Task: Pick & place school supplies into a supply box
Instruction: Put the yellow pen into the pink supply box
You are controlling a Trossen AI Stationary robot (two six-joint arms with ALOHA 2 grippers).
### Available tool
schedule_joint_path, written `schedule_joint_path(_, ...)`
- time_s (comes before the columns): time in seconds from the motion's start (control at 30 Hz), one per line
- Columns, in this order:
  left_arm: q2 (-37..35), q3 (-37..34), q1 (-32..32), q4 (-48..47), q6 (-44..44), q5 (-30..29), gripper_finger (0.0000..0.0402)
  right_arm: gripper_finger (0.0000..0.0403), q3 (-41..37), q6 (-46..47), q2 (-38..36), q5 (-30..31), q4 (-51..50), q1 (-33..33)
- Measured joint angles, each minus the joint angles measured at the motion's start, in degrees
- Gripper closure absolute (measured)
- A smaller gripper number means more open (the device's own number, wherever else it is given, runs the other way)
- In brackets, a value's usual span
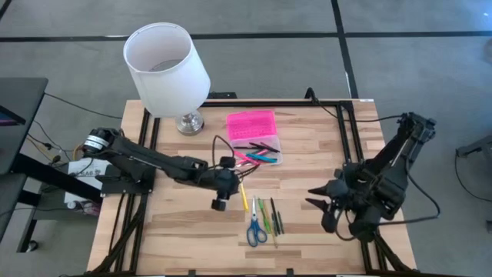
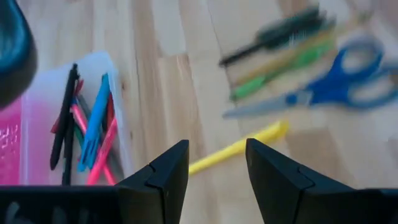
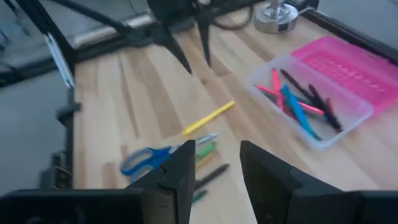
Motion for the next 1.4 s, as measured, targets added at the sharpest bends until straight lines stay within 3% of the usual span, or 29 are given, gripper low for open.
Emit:
schedule_joint_path(0.13,4.5,0.1,2.2,1.7,7.6,6.7,0.0246,0.0283,-2.0,3.9,-0.1,2.9,3.6,2.3)
schedule_joint_path(0.53,16.5,4.2,3.5,1.9,24.0,11.7,0.0246,0.0283,-3.3,10.9,-0.1,7.0,6.5,4.9)
schedule_joint_path(0.73,20.0,6.2,4.9,-0.1,26.8,13.8,0.0246,0.0283,-3.3,10.9,0.0,7.0,6.9,3.8)
schedule_joint_path(1.4,21.5,6.3,8.7,-0.6,29.7,18.2,0.0246,0.0283,-3.3,10.3,0.0,7.0,3.9,3.1)
